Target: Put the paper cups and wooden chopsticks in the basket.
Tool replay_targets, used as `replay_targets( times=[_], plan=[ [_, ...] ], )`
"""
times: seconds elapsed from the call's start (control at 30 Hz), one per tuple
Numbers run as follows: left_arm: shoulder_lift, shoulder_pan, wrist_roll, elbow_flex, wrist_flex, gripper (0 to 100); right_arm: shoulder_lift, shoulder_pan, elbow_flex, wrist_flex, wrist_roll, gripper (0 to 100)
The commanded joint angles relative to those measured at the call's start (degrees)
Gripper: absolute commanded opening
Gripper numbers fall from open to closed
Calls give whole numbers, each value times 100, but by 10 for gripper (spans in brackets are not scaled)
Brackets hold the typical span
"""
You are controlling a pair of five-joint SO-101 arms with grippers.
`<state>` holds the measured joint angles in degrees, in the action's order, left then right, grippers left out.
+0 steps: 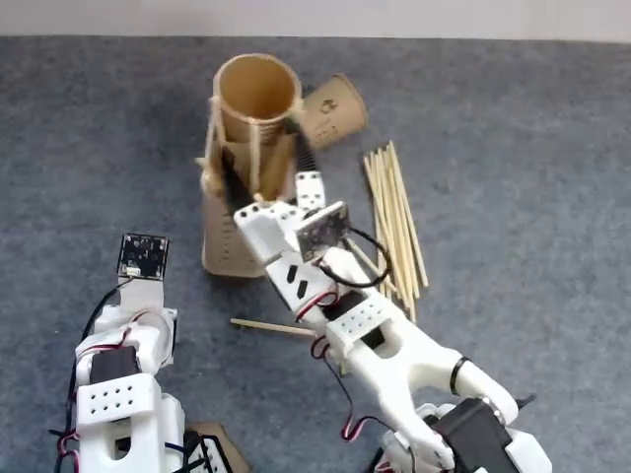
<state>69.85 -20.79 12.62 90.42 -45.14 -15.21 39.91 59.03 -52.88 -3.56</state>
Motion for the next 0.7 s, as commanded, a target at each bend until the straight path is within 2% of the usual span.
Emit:
replay_targets(
  times=[0.0, 0.1, 0.3, 0.53, 0.67],
  plan=[
    [66, 66, 0, -22, 97, 126, -541, -171, -303, -224, -88, 375],
    [66, 66, 0, -22, 97, 126, -1182, -136, -312, -154, -79, 354],
    [66, 75, 0, -22, 97, 126, -2334, -136, -277, 1042, -79, 262],
    [66, 75, 0, -22, 97, 126, -3398, -1059, -251, 2501, -79, 245],
    [66, 75, 0, -22, 97, 126, -3582, -2018, -154, 3327, -79, 228]
  ],
)
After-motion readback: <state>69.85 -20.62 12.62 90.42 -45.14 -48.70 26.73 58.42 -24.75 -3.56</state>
